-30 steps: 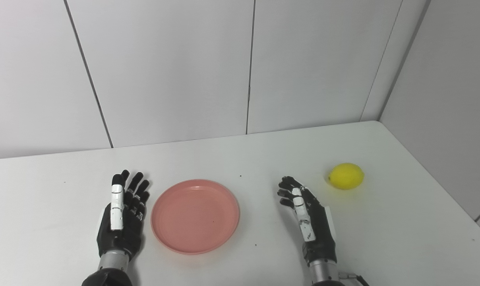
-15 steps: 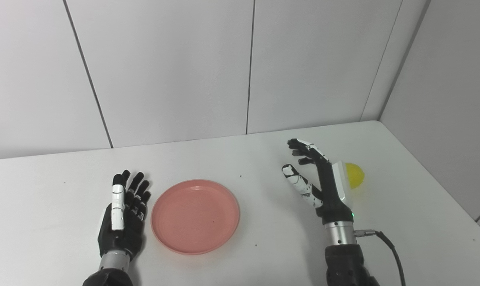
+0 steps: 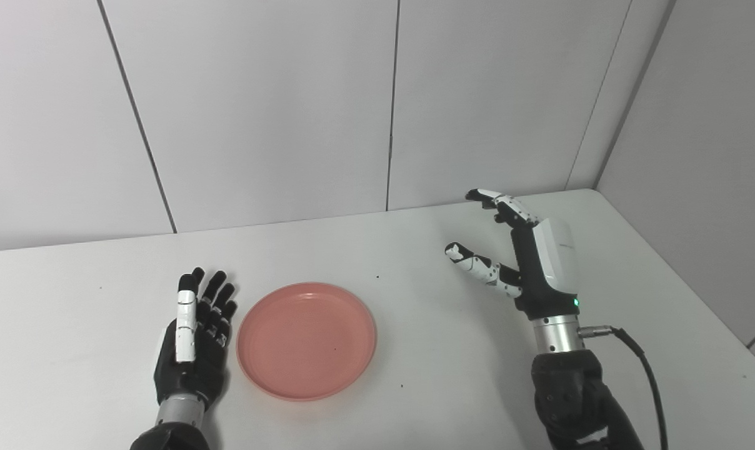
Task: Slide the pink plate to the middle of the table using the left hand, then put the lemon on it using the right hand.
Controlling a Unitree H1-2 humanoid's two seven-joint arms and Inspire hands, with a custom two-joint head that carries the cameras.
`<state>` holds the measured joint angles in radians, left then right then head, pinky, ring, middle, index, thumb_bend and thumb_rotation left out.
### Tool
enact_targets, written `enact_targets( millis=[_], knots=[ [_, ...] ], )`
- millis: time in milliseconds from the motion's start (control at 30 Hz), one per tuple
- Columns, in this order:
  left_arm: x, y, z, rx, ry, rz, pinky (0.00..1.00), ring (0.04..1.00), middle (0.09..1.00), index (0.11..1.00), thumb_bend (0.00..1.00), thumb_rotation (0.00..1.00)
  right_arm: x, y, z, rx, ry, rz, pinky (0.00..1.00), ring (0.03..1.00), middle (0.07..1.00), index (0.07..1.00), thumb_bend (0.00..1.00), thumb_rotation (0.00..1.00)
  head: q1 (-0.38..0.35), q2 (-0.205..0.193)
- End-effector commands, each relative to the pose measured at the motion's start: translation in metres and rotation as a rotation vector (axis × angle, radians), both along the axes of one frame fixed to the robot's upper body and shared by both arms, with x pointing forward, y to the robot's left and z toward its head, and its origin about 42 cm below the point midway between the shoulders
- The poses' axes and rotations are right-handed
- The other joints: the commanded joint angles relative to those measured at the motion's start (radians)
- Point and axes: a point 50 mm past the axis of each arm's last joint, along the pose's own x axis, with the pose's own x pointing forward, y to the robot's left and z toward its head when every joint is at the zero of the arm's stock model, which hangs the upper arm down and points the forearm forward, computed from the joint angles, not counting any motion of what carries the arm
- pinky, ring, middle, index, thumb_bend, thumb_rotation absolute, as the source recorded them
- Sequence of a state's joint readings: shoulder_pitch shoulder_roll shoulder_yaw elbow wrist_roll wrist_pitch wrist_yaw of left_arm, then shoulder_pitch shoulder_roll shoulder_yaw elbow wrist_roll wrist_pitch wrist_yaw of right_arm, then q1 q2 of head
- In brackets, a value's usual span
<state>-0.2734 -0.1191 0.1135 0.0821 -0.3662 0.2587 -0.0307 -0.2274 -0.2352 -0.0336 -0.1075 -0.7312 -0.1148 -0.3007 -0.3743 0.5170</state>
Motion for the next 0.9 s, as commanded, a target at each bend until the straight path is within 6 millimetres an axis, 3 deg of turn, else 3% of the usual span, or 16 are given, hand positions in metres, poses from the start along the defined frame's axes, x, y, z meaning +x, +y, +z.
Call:
enact_targets(
  millis=[0,400,867],
  knots=[
    [-0.001,-0.004,-0.004,-0.010,0.029,-0.014,1.00,0.956,0.940,0.988,0.74,0.72,0.007,-0.008,0.021,-0.103,-0.107,-0.018,0.63,0.700,0.726,0.693,0.75,0.92,0.000,0.001],
    [-0.003,-0.004,-0.005,-0.011,0.037,-0.007,1.00,0.940,0.919,0.973,0.72,0.72,0.017,-0.032,0.032,-0.392,-0.082,-0.155,0.65,0.703,0.707,0.663,0.76,0.91,0.003,0.004],
    [-0.004,-0.006,-0.006,-0.010,0.036,-0.014,1.00,0.932,0.901,0.971,0.73,0.73,0.025,-0.071,0.022,-0.477,0.032,-0.247,0.69,0.712,0.718,0.692,0.77,0.91,0.003,0.005]
  ],
)
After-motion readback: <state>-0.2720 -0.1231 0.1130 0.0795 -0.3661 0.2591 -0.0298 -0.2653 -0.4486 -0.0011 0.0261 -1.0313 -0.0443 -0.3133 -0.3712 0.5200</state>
